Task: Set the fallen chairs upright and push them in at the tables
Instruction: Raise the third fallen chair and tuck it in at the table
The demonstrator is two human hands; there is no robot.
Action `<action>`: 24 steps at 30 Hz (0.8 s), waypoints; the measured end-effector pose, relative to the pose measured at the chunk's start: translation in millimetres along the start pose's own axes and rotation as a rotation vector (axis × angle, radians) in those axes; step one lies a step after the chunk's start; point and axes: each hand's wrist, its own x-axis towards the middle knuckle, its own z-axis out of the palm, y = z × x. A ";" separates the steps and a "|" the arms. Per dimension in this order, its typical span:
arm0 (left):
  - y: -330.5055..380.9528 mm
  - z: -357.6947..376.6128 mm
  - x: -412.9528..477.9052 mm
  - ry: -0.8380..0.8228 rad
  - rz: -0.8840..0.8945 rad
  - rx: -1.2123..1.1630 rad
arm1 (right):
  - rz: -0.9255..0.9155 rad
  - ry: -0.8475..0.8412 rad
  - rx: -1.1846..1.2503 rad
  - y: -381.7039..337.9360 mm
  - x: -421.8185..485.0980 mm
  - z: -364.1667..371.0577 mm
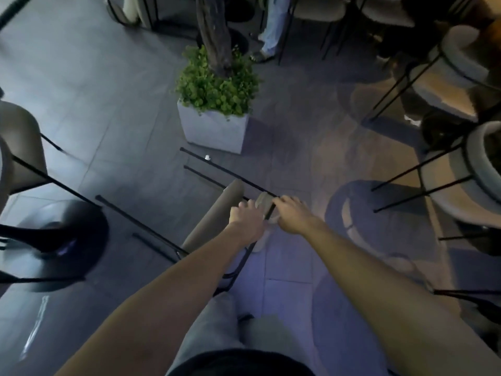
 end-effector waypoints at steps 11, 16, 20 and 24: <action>42.3 38.4 93.4 -0.042 -0.283 -0.069 | -0.266 -0.128 -0.212 61.9 106.1 25.4; 65.7 75.2 129.3 -0.041 -0.501 -0.212 | -0.541 -0.087 -0.354 86.3 157.7 57.1; 90.3 116.1 158.0 -0.058 -0.675 -0.296 | -0.652 -0.105 -0.381 106.9 184.4 83.9; 107.8 151.1 187.4 -0.002 -0.722 -0.336 | -0.713 -0.098 -0.425 124.9 208.8 118.7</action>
